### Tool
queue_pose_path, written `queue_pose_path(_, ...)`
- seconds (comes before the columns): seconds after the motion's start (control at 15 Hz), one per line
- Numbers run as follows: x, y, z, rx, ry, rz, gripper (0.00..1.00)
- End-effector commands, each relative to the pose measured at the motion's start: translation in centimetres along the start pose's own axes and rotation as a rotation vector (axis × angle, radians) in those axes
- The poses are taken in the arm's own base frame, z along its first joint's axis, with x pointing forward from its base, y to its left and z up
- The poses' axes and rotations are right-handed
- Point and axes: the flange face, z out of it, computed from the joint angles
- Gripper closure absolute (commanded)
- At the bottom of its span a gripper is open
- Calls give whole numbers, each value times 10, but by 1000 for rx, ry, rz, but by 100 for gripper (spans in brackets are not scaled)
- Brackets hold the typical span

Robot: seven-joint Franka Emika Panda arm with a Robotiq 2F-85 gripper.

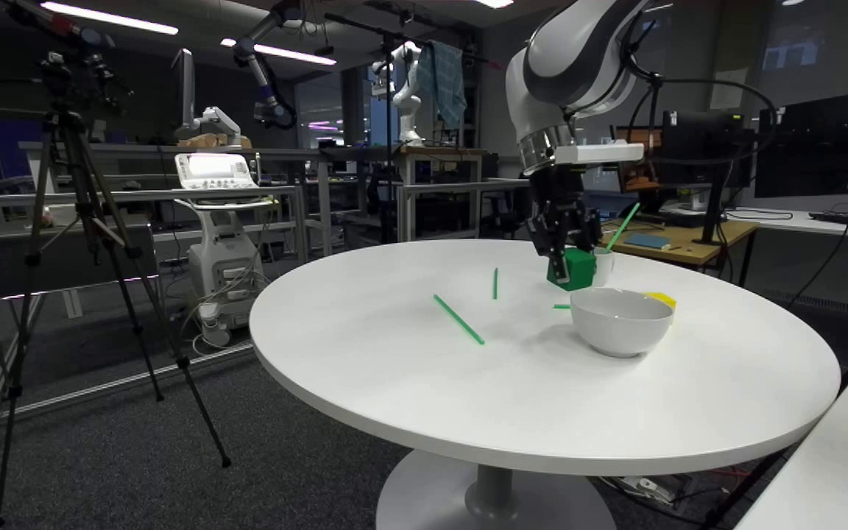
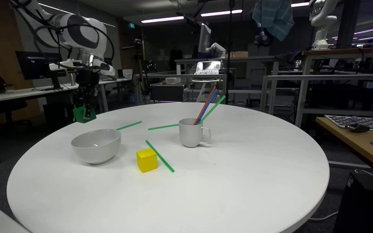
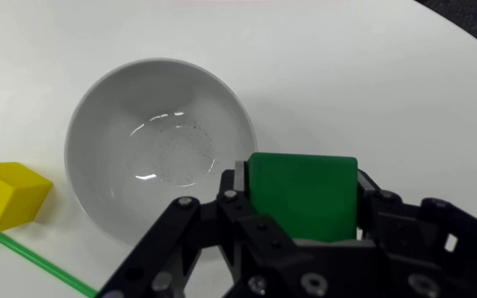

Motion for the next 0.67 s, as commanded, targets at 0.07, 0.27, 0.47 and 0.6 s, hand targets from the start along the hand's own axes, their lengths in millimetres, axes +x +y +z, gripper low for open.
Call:
queue_pose_path(0.07,-16,32,7,13,-17,55,69)
queue_pose_path(0.27,-19,54,15,24,-34,89,69)
queue_pose_path(0.47,-19,74,23,37,-48,119,69)
queue_pose_path(0.6,-18,84,29,44,-56,133,69)
